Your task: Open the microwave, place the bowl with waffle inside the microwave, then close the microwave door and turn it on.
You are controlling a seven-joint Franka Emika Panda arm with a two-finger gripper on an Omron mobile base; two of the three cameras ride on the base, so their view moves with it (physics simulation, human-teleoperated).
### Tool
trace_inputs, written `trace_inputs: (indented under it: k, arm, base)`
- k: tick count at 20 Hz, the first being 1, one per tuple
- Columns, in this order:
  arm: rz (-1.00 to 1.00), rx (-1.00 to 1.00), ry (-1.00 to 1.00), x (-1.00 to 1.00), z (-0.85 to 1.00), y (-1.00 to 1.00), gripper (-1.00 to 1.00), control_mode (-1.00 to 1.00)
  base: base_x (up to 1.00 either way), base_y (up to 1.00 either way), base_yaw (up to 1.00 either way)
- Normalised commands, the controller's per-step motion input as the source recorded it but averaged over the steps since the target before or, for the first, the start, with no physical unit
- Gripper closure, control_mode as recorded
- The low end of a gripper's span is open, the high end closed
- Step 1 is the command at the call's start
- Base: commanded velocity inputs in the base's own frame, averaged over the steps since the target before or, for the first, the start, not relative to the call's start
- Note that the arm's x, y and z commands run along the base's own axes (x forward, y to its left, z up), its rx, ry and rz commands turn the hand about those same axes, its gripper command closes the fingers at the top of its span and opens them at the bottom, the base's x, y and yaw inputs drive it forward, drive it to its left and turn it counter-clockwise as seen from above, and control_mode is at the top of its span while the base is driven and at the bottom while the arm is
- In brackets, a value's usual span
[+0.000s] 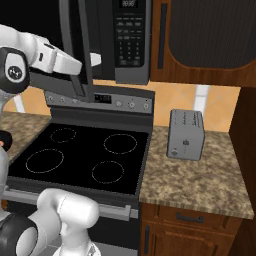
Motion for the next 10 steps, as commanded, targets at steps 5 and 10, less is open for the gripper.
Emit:
trace_inputs:
  k: [5,10]
  arm:
    - [-0.12,-0.12,-0.26,-1.0,0.0,0.0,1.0,-1.0]
    - [-0.07,-0.16,-0.37,-1.0,-0.06,0.07,1.0,-1.0]
  base:
    - [0.0,0.0,0.0]
    - [0.0,0.0,0.0]
